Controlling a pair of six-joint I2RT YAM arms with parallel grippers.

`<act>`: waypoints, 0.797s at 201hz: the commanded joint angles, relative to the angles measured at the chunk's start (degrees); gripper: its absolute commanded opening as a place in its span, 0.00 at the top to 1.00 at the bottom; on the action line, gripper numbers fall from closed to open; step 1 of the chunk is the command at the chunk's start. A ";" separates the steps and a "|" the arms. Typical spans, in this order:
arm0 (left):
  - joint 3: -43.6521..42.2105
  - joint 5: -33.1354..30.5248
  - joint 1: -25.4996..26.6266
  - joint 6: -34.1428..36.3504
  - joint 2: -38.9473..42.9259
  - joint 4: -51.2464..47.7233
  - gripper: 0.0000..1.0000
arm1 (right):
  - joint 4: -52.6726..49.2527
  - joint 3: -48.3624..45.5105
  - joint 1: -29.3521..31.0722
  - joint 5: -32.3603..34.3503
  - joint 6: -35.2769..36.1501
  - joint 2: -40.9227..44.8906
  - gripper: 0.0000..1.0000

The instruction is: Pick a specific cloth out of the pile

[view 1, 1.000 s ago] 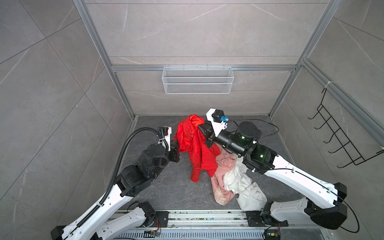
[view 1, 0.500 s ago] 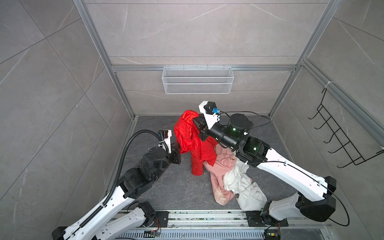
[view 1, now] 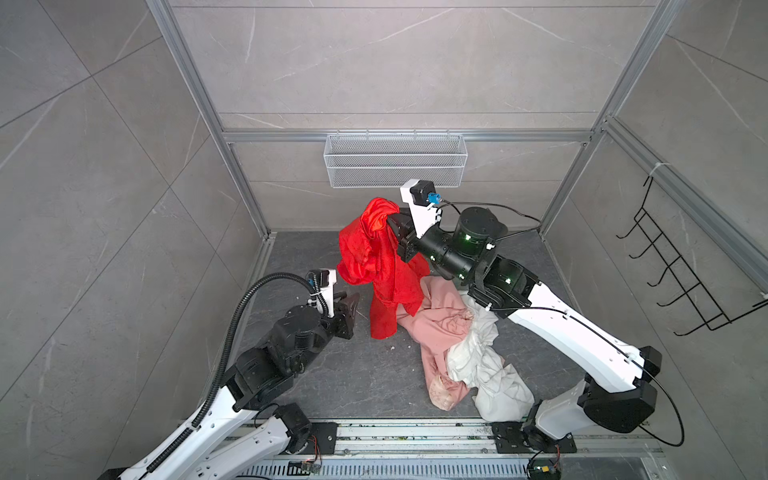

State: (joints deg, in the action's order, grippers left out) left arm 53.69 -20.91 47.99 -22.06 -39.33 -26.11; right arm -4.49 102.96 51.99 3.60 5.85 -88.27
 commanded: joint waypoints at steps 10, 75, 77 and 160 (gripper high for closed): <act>0.50 -1.25 0.01 2.68 3.20 -3.09 0.56 | -1.00 6.46 -1.26 -1.61 -1.88 -2.44 1.00; 8.06 2.78 0.01 20.92 2.09 2.21 0.05 | -4.56 12.47 -1.80 -4.54 -2.14 -5.69 1.00; 8.53 2.86 0.05 21.45 1.54 2.53 0.05 | -4.52 12.49 -1.80 -4.62 -2.24 -5.75 1.00; 18.00 7.80 -0.74 31.93 -13.02 14.54 0.01 | -4.05 11.34 -1.80 -6.91 -4.51 -4.37 1.00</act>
State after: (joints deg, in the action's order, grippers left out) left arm 69.19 -16.84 47.83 6.15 -50.59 -16.47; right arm -10.92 113.16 50.33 -2.00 2.70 -94.30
